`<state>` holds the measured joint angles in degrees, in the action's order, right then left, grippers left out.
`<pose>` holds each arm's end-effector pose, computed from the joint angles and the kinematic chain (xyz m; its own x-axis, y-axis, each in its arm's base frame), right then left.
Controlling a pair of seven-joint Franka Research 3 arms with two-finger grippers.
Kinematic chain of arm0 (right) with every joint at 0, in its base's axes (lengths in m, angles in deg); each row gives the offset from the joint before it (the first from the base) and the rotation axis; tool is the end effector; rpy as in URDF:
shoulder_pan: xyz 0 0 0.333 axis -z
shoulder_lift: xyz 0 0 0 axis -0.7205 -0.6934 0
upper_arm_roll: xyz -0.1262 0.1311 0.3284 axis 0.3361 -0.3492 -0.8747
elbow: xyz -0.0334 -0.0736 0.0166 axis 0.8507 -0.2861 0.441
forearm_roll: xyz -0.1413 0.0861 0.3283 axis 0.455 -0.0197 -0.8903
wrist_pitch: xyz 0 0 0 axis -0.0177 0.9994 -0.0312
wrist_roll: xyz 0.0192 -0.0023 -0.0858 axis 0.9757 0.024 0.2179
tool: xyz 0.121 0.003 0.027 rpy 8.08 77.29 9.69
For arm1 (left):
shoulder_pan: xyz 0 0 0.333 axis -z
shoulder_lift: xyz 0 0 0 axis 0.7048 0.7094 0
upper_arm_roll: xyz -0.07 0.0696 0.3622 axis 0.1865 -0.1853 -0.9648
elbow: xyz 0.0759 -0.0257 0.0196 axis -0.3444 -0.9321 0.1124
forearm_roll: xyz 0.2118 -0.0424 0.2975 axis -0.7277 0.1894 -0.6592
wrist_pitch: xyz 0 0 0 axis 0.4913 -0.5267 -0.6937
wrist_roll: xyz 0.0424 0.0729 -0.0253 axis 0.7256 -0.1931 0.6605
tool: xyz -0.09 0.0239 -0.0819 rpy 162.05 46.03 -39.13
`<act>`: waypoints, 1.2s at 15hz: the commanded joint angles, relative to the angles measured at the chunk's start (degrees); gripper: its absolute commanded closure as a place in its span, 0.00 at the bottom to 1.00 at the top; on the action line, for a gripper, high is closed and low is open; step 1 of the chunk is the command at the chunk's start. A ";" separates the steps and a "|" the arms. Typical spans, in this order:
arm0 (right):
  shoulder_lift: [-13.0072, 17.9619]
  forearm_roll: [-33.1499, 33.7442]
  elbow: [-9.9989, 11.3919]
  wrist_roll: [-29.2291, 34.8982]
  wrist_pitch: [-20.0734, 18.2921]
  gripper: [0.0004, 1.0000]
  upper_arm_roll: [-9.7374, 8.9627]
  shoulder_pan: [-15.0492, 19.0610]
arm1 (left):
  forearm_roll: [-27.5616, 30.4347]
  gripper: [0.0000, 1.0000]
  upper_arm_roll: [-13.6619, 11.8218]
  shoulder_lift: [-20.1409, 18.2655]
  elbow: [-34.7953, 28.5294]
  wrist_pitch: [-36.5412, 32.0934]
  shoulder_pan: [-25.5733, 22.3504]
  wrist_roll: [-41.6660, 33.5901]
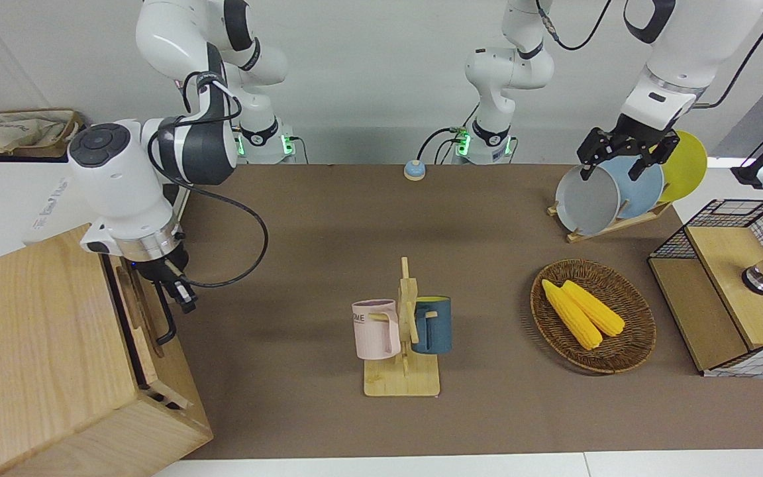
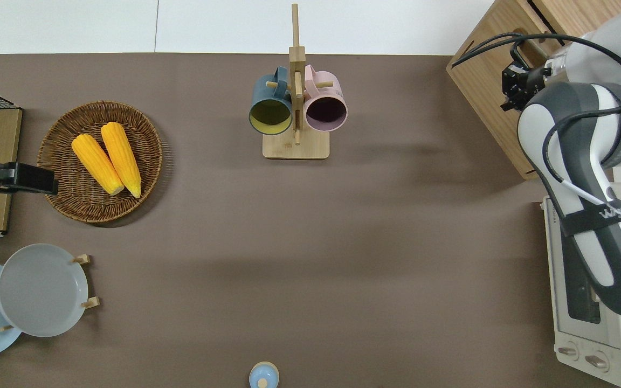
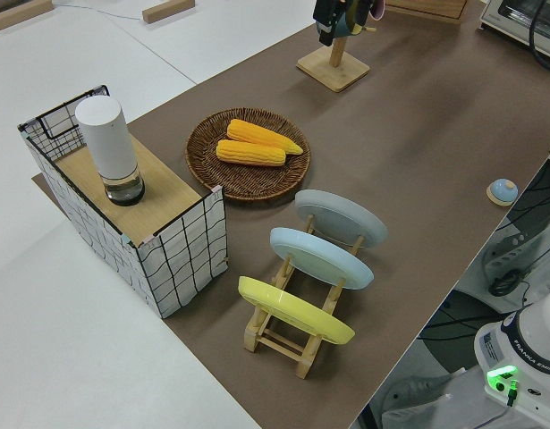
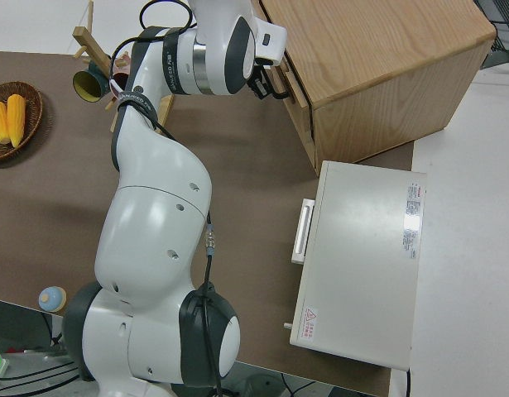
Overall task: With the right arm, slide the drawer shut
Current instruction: 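Press the right gripper against the drawer front until fully shut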
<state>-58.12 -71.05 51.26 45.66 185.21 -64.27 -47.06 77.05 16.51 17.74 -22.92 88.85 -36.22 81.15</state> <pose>0.7286 -0.0006 0.5276 0.6437 -0.7560 0.1187 -0.7489 -0.6542 -0.1059 0.5443 -0.0029 0.6797 0.9985 -0.0476 0.0258 -0.0479 -0.9988 0.0123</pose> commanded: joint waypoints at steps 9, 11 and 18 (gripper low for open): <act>-1.90 1.06 -2.64 -9.57 1.00 1.00 -1.06 3.68 | -0.72 0.00 -0.95 0.76 1.17 0.02 0.99 -0.43; -1.90 1.07 -2.64 -10.98 1.00 1.00 -1.06 4.39 | -0.72 0.00 -0.95 0.76 1.17 0.02 0.99 -0.43; -1.90 1.07 -2.64 -10.99 0.91 1.00 -1.15 4.21 | -0.72 0.00 -0.95 0.76 1.17 0.02 0.99 -0.43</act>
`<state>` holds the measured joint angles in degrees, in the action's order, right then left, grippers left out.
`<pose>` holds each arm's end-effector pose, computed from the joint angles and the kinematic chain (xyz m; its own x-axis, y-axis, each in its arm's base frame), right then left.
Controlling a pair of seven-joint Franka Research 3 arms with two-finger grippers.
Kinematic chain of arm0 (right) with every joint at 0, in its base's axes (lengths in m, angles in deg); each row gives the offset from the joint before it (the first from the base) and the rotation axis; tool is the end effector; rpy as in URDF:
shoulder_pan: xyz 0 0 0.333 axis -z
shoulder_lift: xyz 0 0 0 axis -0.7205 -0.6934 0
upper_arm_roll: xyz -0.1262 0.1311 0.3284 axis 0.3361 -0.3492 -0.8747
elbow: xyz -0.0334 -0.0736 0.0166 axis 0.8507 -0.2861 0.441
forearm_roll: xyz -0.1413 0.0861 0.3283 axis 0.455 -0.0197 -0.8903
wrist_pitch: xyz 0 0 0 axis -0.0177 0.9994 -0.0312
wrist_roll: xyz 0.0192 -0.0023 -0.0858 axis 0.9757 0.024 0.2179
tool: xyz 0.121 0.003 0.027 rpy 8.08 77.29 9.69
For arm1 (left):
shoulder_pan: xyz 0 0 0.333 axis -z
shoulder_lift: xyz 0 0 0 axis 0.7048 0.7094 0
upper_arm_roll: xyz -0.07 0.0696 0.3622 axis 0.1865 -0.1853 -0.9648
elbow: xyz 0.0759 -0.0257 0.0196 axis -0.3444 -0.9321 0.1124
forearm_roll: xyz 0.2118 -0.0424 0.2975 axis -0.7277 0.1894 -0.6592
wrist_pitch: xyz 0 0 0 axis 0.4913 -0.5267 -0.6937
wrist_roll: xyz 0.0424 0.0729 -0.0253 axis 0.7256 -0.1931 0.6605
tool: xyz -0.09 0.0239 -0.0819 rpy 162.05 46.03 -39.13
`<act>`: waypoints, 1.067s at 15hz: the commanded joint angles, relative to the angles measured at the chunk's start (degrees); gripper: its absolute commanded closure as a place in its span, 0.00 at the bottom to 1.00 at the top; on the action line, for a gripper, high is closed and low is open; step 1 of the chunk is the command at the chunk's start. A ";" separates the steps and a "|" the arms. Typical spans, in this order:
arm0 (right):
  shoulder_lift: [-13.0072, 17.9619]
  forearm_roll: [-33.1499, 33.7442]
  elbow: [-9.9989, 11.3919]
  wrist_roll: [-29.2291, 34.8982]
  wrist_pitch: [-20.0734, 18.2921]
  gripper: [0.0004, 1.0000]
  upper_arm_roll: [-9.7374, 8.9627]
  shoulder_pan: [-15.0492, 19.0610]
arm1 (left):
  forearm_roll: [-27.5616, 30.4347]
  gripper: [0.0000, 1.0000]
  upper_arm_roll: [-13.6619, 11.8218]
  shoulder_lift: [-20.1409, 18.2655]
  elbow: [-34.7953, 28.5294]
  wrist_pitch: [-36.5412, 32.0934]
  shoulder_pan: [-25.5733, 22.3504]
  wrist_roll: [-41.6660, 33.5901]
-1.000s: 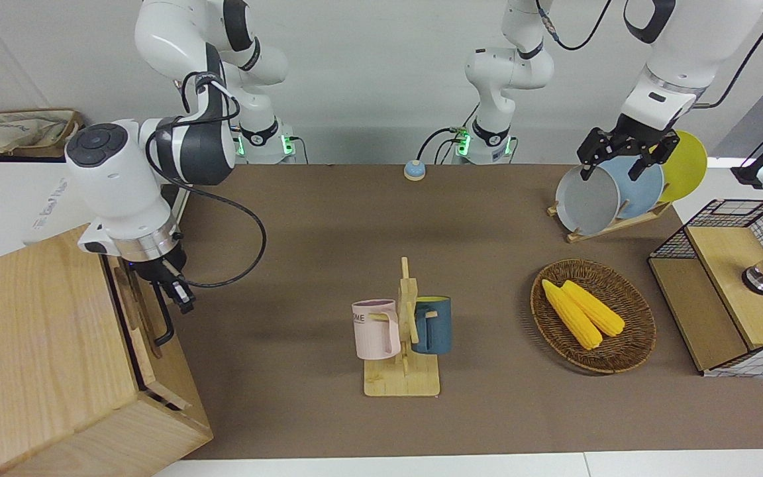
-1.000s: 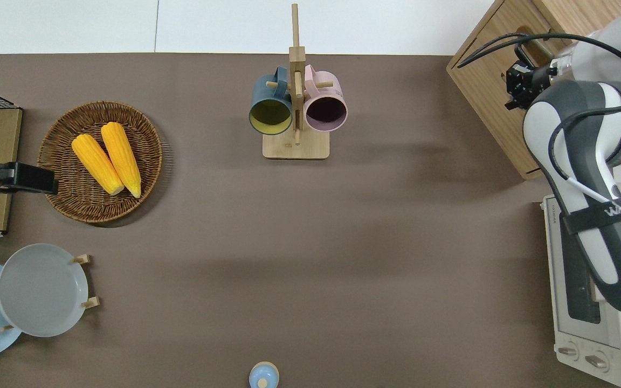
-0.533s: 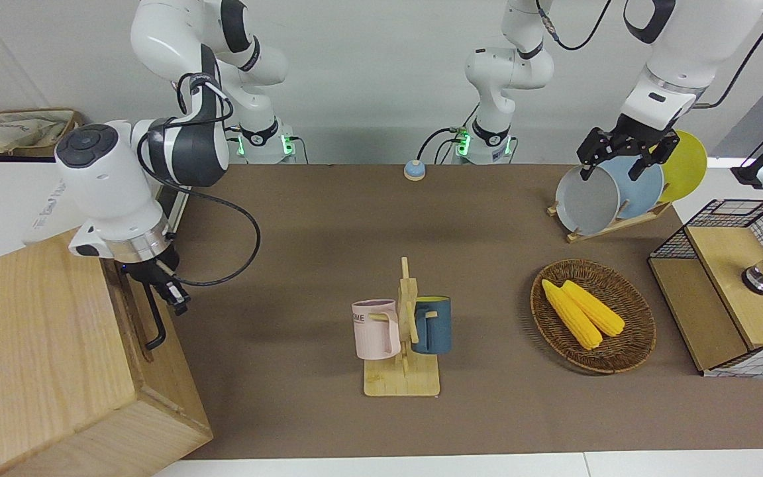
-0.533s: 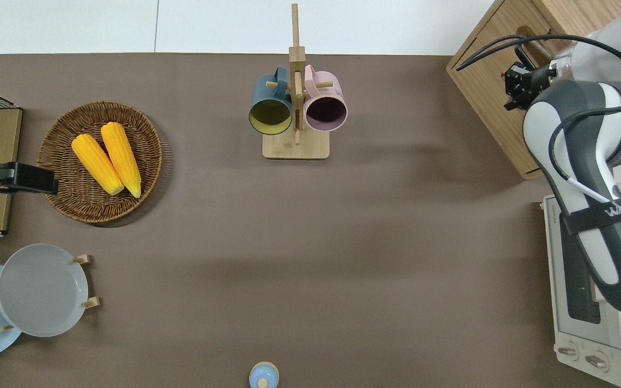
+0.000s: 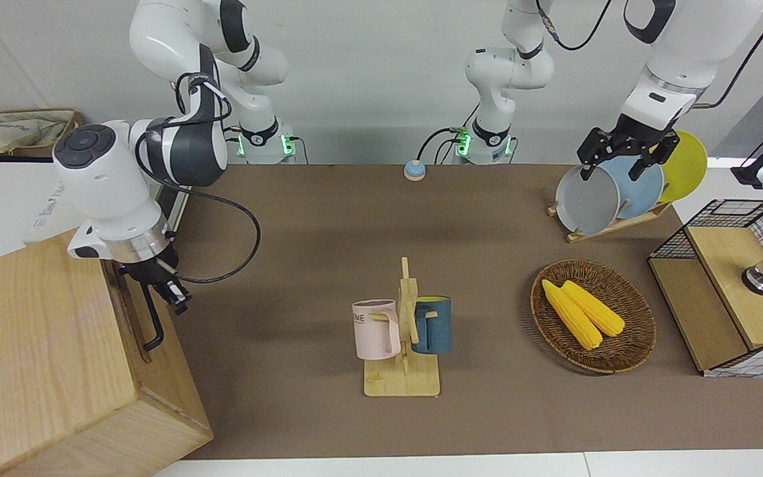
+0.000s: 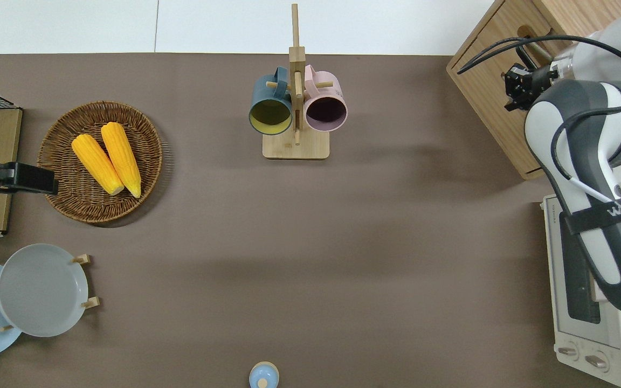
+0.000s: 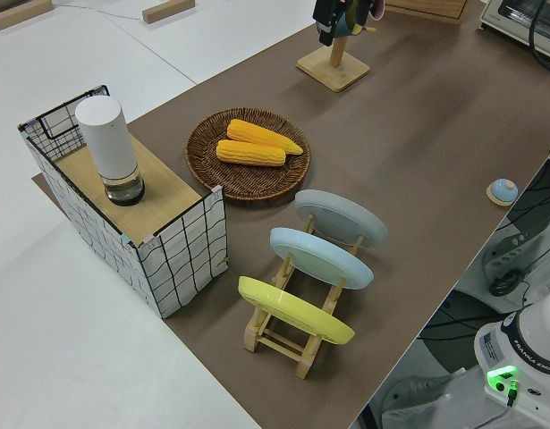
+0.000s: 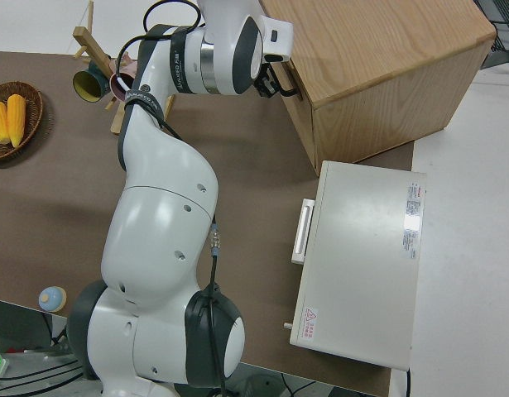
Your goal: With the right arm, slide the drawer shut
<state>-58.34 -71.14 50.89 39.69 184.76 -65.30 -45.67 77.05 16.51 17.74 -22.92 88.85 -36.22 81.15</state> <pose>0.7290 -0.0084 0.5270 0.7126 -0.6916 0.1183 -0.6849 -0.7222 -0.0969 0.5443 -0.0029 0.6797 0.9985 -0.0476 0.0258 -0.0479 -0.9988 0.0123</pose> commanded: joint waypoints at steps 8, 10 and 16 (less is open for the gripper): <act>-1.41 1.33 -1.74 -4.31 0.49 1.00 -0.12 -0.60 | -0.72 0.00 -0.95 0.76 1.17 0.02 0.99 -0.43; -0.98 1.07 -1.65 -3.96 0.05 1.00 -0.03 -2.61 | -0.72 0.00 -0.95 0.76 1.17 0.02 0.99 -0.43; 2.27 0.19 -1.47 -3.69 -4.95 1.00 0.50 -7.54 | -0.72 0.00 -0.95 0.76 1.17 0.02 0.99 -0.43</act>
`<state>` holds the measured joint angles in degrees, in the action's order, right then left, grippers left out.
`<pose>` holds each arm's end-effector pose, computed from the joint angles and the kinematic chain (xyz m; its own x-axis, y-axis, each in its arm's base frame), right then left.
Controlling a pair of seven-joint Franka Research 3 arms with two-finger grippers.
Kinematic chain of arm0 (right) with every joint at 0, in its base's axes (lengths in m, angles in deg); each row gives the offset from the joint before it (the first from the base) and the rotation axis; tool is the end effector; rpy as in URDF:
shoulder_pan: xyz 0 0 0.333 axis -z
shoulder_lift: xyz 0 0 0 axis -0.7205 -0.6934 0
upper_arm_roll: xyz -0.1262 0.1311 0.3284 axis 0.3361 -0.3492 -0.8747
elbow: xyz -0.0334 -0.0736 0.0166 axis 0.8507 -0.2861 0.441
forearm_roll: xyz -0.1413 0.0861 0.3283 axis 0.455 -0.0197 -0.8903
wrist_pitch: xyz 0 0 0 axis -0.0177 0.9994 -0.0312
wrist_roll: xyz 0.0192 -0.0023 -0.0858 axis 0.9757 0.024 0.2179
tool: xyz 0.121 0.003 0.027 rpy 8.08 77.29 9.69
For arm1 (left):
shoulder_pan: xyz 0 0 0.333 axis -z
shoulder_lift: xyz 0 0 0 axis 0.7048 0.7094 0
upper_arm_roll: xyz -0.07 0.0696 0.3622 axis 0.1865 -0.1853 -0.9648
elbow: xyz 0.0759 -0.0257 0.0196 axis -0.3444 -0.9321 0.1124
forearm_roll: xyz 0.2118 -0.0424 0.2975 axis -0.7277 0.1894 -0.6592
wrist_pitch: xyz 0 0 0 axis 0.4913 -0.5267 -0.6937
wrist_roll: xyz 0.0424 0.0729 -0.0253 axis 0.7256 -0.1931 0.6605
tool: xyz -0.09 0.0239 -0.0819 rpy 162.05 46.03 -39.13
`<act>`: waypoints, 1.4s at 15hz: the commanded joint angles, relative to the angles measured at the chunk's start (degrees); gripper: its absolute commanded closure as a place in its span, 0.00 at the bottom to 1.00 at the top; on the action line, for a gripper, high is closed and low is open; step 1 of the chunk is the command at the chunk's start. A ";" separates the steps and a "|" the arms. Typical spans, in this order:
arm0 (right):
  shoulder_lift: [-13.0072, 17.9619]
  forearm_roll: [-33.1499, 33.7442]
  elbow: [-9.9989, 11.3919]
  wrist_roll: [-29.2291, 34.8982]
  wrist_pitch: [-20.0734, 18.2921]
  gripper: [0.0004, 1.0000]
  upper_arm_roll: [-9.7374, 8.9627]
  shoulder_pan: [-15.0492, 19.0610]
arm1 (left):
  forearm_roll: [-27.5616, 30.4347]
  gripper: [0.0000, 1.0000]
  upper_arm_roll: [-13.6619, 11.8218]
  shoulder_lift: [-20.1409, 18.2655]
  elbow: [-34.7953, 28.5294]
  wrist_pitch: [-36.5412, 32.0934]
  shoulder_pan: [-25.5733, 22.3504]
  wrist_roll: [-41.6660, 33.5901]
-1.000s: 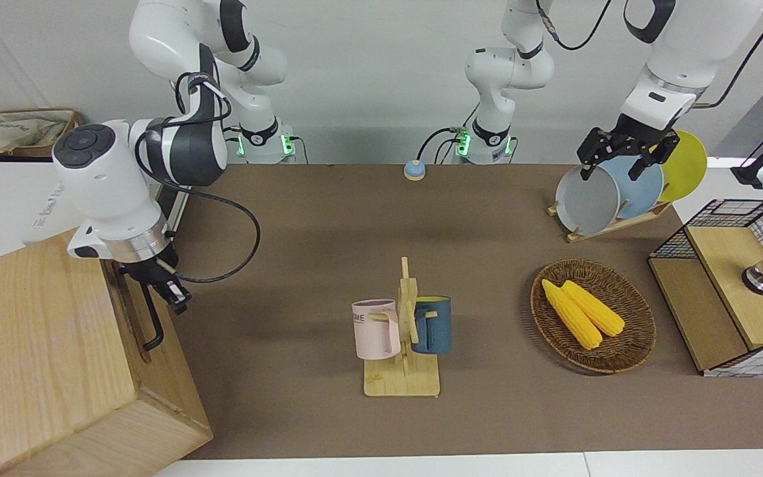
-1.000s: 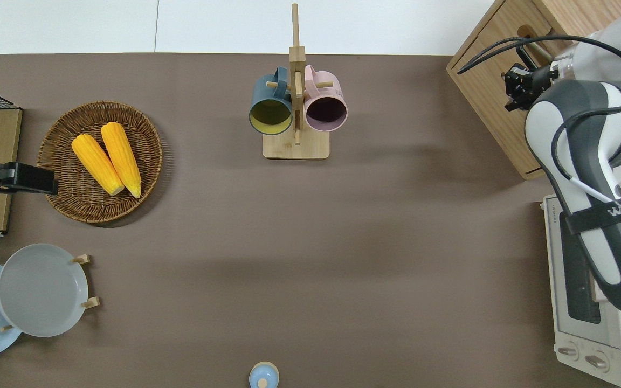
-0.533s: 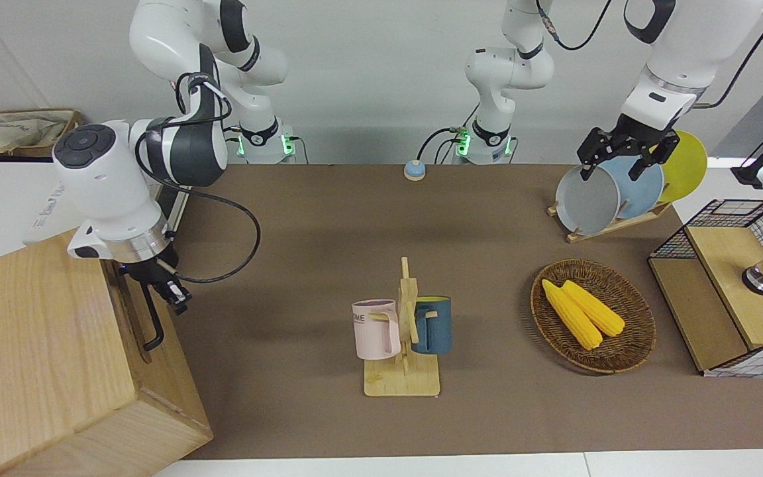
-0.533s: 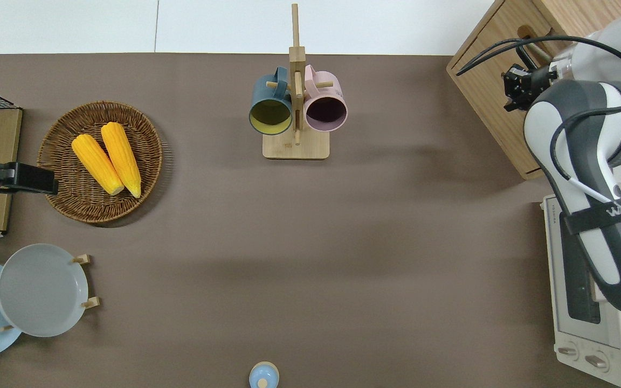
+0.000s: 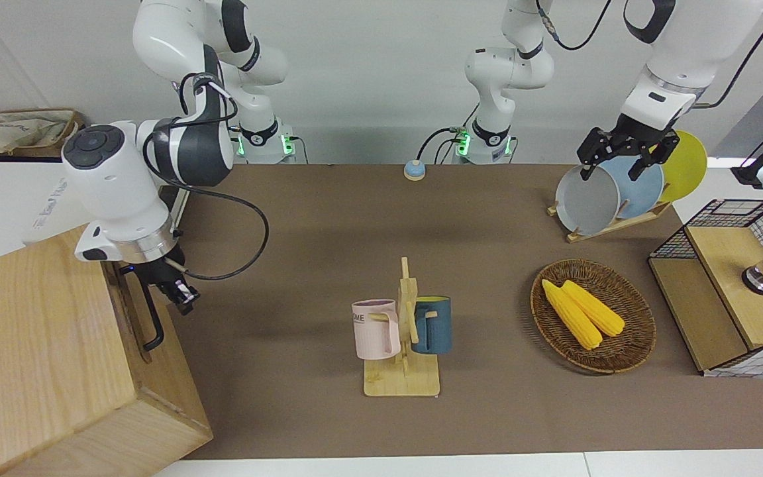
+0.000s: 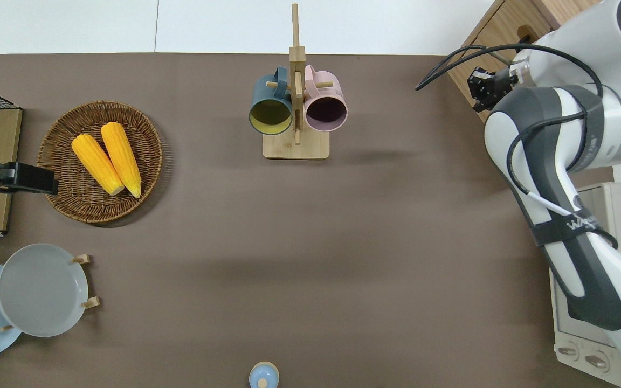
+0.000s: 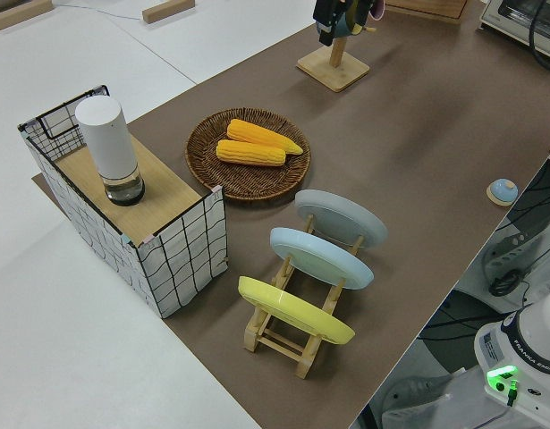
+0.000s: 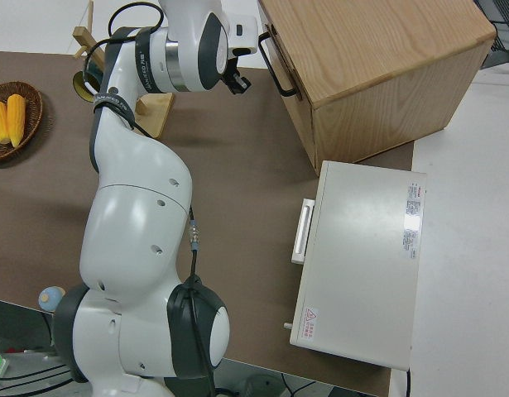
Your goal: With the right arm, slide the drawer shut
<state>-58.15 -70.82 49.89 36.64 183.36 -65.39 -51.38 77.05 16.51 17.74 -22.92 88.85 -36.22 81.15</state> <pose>0.7245 0.0643 0.5351 0.8107 -0.5722 0.1236 -0.5660 -0.8201 -0.0845 0.5443 -0.0029 0.6797 0.9985 -0.0476 0.0258 -0.0479 -0.9988 0.0123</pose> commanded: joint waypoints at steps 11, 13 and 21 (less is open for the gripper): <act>16.50 -0.13 3.83 -19.26 -21.66 1.00 0.58 -2.72 | -0.72 0.00 -0.95 0.76 1.17 0.02 0.99 -0.43; 18.43 -0.22 4.70 -24.27 -23.07 1.00 0.58 -1.05 | -0.72 0.00 -0.95 0.76 1.17 0.02 0.99 -0.43; 20.81 0.48 6.91 -41.44 -22.29 1.00 0.67 1.77 | -0.72 0.00 -0.95 0.76 1.17 0.02 0.99 -0.43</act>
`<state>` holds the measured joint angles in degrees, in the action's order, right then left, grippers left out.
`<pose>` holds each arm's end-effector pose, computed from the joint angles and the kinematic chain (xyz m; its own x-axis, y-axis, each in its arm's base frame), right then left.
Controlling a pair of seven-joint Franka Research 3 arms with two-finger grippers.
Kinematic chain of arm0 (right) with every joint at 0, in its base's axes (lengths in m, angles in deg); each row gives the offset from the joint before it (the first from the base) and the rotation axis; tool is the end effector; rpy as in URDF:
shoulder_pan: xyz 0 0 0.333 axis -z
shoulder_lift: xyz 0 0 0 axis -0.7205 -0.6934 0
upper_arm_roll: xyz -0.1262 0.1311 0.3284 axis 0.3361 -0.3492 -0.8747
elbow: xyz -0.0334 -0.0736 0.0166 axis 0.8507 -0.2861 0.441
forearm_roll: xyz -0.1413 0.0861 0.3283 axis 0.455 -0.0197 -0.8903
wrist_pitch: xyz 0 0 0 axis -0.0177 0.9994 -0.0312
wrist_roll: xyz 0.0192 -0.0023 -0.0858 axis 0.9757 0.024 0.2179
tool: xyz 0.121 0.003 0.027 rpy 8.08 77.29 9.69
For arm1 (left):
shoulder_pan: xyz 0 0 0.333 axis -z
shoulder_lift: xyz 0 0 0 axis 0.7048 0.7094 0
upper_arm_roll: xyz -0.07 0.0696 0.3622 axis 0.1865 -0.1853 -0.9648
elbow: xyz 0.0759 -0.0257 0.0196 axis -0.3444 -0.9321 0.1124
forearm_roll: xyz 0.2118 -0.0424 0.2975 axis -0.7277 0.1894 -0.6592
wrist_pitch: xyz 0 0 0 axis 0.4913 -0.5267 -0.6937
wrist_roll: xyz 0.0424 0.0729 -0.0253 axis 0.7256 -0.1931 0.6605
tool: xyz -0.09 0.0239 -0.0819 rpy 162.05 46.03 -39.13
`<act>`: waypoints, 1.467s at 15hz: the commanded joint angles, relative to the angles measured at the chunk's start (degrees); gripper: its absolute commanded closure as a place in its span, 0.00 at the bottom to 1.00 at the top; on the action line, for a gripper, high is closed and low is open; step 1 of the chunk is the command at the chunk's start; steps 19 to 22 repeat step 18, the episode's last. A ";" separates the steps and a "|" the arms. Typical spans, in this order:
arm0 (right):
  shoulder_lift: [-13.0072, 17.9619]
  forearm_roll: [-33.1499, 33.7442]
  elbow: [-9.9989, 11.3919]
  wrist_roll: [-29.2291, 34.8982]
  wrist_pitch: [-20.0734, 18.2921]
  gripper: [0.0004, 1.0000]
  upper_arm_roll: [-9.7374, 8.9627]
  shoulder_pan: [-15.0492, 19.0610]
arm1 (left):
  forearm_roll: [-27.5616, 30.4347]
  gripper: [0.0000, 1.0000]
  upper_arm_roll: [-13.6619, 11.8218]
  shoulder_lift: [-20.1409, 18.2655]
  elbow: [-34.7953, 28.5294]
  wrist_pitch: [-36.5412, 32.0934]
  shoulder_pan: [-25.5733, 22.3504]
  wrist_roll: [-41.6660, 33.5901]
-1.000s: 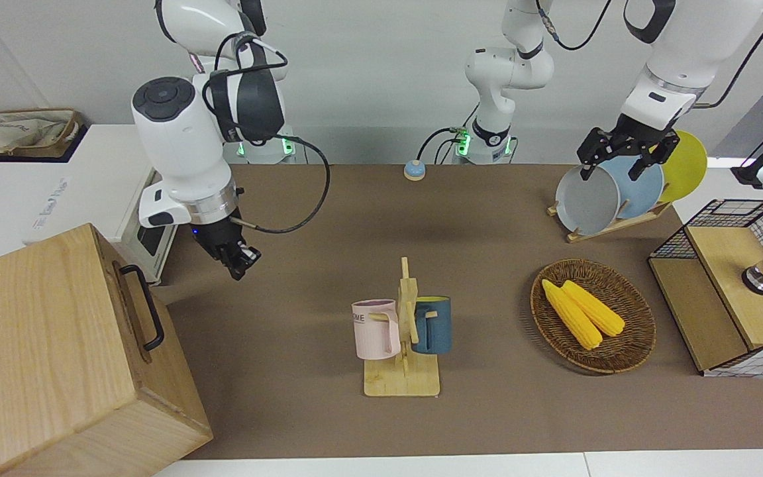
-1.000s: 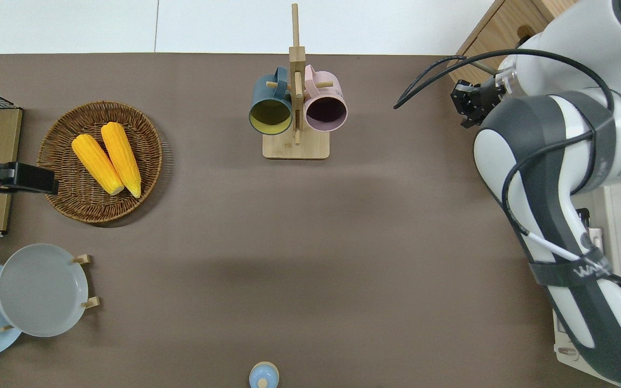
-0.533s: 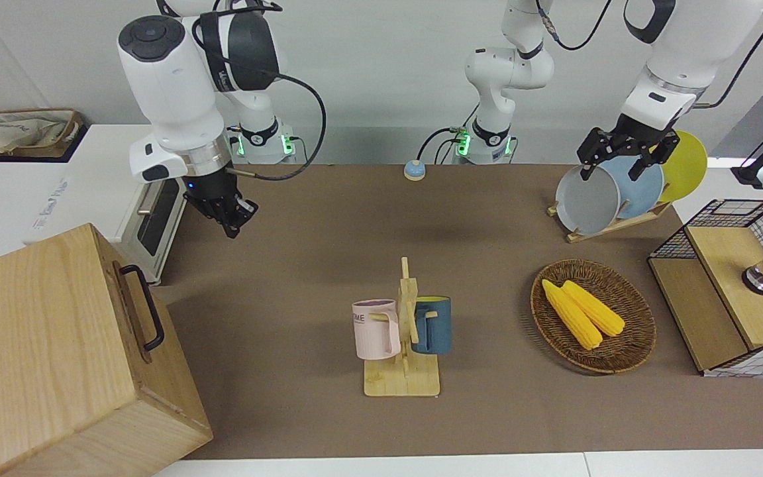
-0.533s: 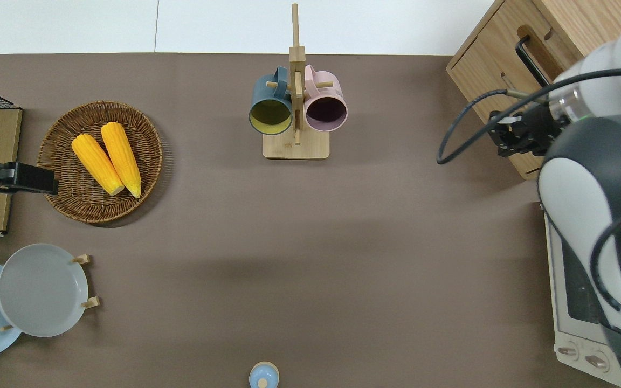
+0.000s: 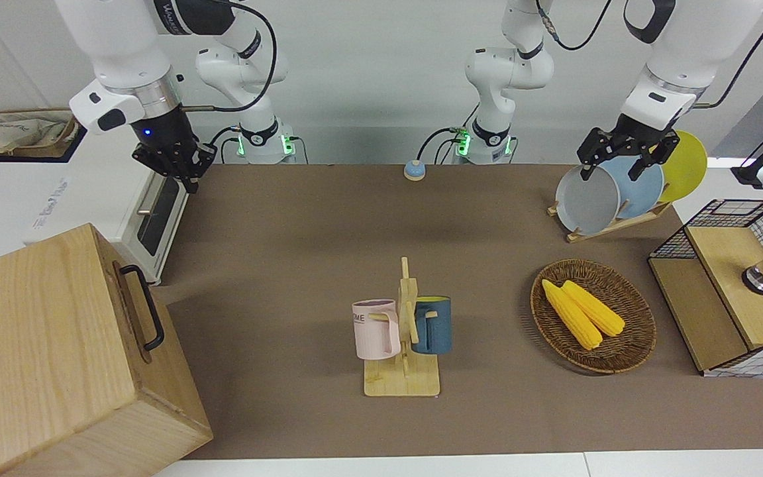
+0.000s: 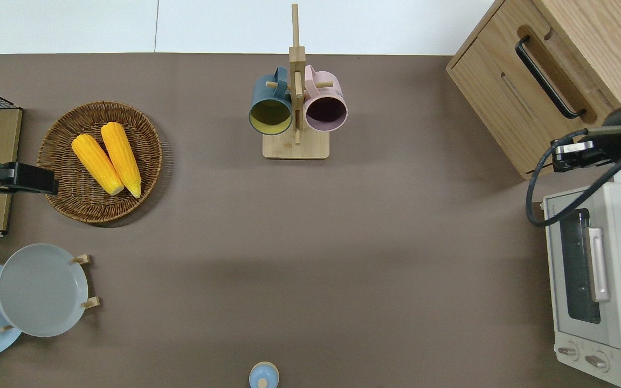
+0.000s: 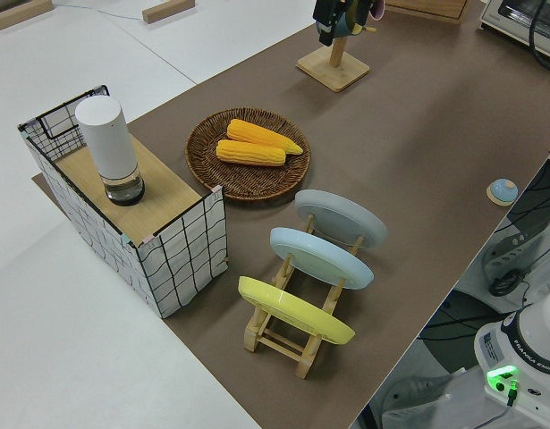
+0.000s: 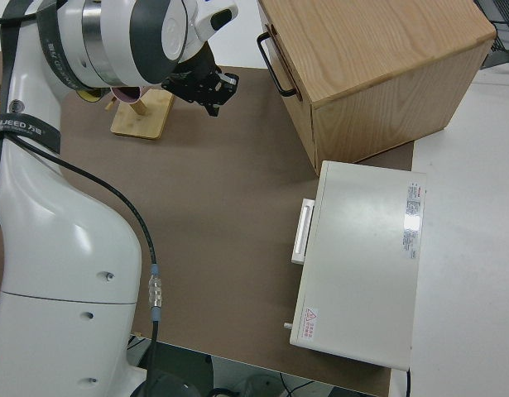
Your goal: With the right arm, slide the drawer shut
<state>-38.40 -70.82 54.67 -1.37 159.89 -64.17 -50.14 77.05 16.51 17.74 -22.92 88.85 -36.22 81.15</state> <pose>0.5785 0.0267 0.6839 1.0000 0.0062 0.0019 0.0062 -0.9998 0.0182 0.5443 -0.0029 0.6797 0.9985 -0.0476 0.0258 -0.0479 -0.9988 0.0123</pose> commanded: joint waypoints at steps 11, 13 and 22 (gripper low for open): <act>0.63 0.39 1.42 -2.37 0.48 0.01 -0.46 0.27 | -0.72 0.00 -0.95 0.76 1.17 0.02 0.99 -0.43; 0.54 0.39 0.46 -2.37 0.48 0.01 -0.55 0.44 | -0.72 0.00 -0.95 0.76 1.17 0.02 0.99 -0.43; 0.45 0.57 0.10 -2.45 0.48 0.01 -0.55 0.26 | -0.72 0.00 -0.95 0.76 1.17 0.02 0.99 -0.43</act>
